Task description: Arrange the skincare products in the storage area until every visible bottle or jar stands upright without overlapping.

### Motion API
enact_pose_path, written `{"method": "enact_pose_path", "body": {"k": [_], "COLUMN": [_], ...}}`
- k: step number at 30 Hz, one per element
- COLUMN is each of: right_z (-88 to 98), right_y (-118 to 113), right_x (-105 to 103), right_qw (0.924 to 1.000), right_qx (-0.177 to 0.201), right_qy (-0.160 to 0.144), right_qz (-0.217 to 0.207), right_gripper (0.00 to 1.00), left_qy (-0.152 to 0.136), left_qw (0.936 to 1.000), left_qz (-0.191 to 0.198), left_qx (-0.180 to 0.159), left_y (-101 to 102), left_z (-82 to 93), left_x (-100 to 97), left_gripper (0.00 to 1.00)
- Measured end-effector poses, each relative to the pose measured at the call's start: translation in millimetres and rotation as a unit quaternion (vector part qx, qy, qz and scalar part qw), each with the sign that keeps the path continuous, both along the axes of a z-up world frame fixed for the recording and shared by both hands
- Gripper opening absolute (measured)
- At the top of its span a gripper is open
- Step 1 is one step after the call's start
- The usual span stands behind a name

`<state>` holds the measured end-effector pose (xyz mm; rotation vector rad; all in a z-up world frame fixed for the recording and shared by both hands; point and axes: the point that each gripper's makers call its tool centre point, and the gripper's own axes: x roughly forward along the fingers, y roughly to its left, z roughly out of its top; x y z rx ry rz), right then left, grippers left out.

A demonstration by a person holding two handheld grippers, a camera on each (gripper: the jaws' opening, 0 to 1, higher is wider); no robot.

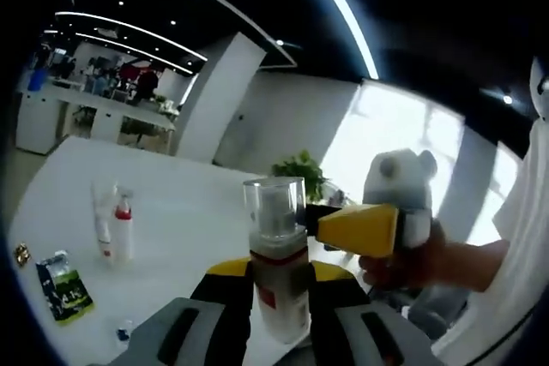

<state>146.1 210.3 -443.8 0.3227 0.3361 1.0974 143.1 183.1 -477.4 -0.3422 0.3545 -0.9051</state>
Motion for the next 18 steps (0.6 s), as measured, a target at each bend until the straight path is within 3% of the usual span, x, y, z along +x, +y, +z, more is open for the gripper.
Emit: {"method": "enact_pose_path", "body": {"k": [13,18], "right_z": [2.8,-1.4], "right_y": [29,29], "right_x": [3,4], "right_qw": [0.9999,0.9995], "right_qx": [-0.009,-0.031], "right_qy": [-0.003,-0.007], "right_qz": [0.009,0.004], "right_gripper": [0.42,0.42], "left_qy": [-0.015,-0.025], "left_qw": [0.9995,0.9986], "left_qz": [-0.009,-0.011], "left_qx": [0.028,0.046], "left_y": [11,9], "left_z": [-0.6,-2.0], "left_x": [5.4,4.0], "left_gripper": [0.25,0.25]}}
